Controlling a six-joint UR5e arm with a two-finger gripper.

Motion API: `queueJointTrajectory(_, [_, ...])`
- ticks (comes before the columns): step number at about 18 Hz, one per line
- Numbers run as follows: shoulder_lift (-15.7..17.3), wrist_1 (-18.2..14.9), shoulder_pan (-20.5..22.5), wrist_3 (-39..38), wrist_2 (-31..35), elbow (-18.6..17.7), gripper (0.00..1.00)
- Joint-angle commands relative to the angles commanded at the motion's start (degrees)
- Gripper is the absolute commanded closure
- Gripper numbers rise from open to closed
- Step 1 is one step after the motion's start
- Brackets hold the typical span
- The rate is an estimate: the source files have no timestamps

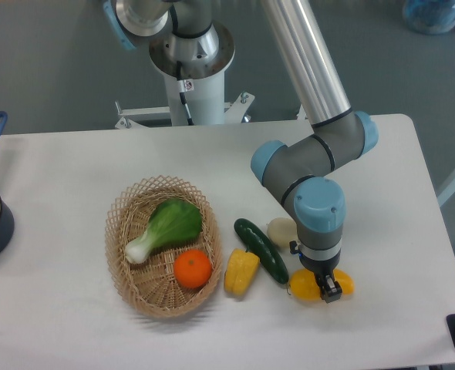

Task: Pick up the mango from the table

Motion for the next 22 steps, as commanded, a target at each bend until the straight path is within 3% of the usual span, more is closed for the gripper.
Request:
queueJointTrajectory(4, [2.72, -0.09, 0.00, -5.96, -3.43, -0.18, 0.54])
queueJointTrajectory(10, [11.60, 0.00, 1.49, -20.63, -16.70, 0.61, 0.54])
queueJointTrajectory(14, [14.59, 0.00, 1.76, -30.22, -25.04, 1.05, 0.54])
queueJointTrajectory(16, [16.79, 0.00, 2.02, -34.70, -26.55, 1.23, 0.54])
queueJointTrajectory(22, [19.34, 0.00, 3.08, -40.61, -28.58, 0.97, 0.54])
